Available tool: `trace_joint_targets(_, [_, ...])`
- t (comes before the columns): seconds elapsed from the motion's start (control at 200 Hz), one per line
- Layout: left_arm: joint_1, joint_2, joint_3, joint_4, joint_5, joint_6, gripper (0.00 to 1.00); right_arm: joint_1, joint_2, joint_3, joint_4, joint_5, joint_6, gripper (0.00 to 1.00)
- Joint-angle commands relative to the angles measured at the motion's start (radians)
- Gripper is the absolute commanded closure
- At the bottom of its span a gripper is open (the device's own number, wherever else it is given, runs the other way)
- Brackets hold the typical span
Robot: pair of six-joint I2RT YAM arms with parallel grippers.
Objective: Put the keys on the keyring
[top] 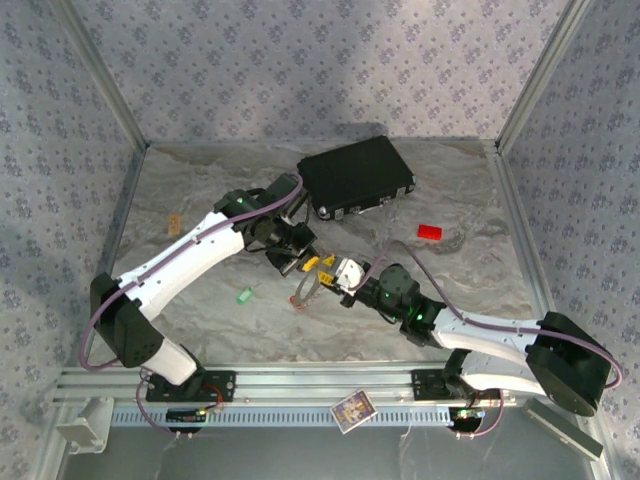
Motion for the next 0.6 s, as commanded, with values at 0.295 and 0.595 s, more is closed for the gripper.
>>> trace_joint_targets(0.295, [0.005, -0.034, -0.011, 0.035, 0.035, -0.06, 1.0, 0.004, 0.04, 0.045, 0.032, -0.017, -0.013, 0.75])
trace_joint_targets(0.595, [0.0, -0.039, -0.022, 0.047, 0.043, -0.069, 1.0, -0.006, 0.066, 0.061, 0.082, -0.003, 0.001, 0.79])
